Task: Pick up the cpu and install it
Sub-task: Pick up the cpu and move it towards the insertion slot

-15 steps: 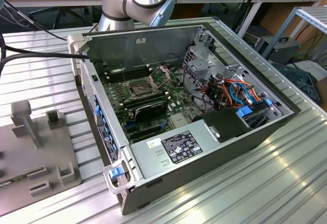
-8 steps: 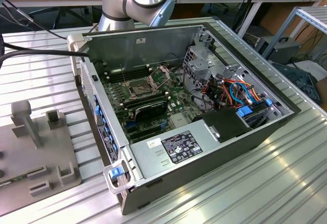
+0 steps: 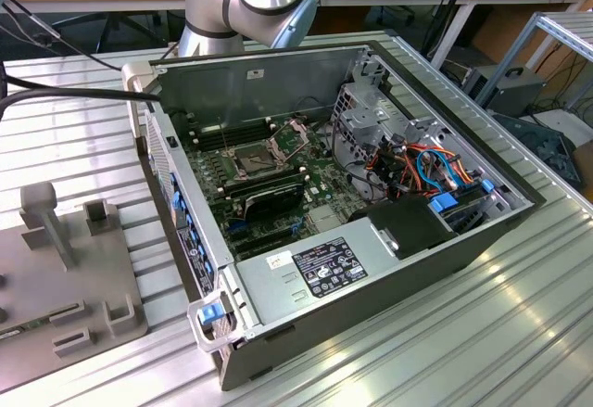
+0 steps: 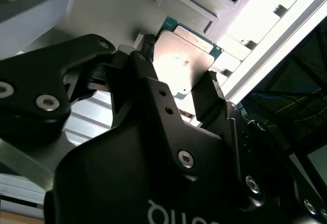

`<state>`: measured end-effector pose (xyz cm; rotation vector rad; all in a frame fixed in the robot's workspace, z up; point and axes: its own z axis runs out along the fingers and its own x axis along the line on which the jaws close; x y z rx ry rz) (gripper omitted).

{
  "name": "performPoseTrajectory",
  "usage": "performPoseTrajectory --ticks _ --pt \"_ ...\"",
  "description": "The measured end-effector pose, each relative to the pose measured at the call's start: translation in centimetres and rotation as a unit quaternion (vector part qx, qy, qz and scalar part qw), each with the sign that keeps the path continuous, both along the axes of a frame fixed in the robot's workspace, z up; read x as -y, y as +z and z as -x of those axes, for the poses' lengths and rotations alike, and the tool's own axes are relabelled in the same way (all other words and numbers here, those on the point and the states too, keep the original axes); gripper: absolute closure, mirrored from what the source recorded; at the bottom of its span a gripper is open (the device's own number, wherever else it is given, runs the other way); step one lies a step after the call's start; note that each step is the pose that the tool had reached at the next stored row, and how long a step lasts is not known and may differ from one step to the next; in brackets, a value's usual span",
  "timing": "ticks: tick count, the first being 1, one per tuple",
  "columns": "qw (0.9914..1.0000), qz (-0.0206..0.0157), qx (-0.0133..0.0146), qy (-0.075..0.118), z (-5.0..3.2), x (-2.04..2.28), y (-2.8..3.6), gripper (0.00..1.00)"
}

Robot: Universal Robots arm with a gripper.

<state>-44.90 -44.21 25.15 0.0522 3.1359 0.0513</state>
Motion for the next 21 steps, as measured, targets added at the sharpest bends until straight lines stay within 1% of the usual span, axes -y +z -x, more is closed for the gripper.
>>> performPoseTrajectory --ticks 12,14,16,21 --pt "1.00000 0.0001 -0.0001 0.000 0.00 0.00 0.08 0.45" --pt "1.00000 0.0001 -0.0001 0.000 0.00 0.00 0.14 0.45" --pt "1.00000 0.0000 0.0000 0.000 0.00 0.00 0.34 0.45" --pt "1.00000 0.0000 -0.0001 0.000 0.00 0.00 0.50 0.45"
